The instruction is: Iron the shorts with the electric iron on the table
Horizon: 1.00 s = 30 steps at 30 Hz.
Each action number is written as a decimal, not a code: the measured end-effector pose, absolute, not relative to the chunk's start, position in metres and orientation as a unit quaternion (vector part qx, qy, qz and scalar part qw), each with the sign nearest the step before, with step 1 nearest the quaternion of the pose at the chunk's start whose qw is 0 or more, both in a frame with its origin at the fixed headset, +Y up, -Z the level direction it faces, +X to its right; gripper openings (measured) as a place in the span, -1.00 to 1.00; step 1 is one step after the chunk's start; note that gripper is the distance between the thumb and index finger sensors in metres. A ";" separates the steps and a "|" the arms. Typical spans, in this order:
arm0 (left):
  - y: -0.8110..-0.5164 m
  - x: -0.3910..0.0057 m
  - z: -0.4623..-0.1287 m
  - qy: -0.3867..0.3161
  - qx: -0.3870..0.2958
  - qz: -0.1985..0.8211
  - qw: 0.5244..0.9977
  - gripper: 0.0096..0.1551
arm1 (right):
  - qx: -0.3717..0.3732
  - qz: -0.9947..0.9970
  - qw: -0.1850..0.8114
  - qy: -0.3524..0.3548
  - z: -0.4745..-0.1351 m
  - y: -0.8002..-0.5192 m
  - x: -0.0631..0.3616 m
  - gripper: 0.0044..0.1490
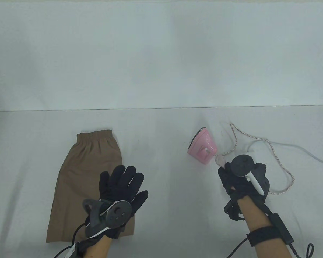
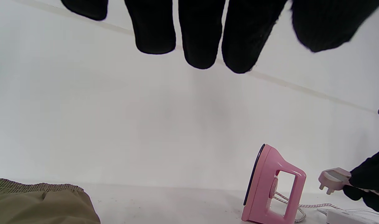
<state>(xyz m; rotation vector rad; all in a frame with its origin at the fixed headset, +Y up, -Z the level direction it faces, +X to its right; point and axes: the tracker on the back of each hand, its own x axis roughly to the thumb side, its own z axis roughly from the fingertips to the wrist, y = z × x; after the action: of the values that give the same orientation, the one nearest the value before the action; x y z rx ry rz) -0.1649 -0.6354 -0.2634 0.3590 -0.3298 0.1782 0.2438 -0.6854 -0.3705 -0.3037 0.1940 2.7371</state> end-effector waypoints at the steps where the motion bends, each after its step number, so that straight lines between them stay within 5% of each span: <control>1: -0.635 -0.165 -0.263 -0.162 0.178 0.089 0.967 -0.27 | -0.112 0.975 0.178 0.067 -0.371 -0.686 0.248 -0.24; 17: -0.635 -0.167 -0.265 -0.156 0.170 0.091 0.969 -0.27 | -0.237 0.945 0.207 0.089 -0.366 -0.713 0.332 -0.24; 30: -0.634 -0.168 -0.266 -0.150 0.169 0.090 0.970 -0.27 | -0.268 0.935 0.203 0.111 -0.361 -0.721 0.349 -0.25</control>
<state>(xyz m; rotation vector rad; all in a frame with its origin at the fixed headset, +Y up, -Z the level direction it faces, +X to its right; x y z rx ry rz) -0.1685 -0.6343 -0.2663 0.3409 -0.3021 0.1827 0.3492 -0.7214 -0.3606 -0.7489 0.3086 2.6108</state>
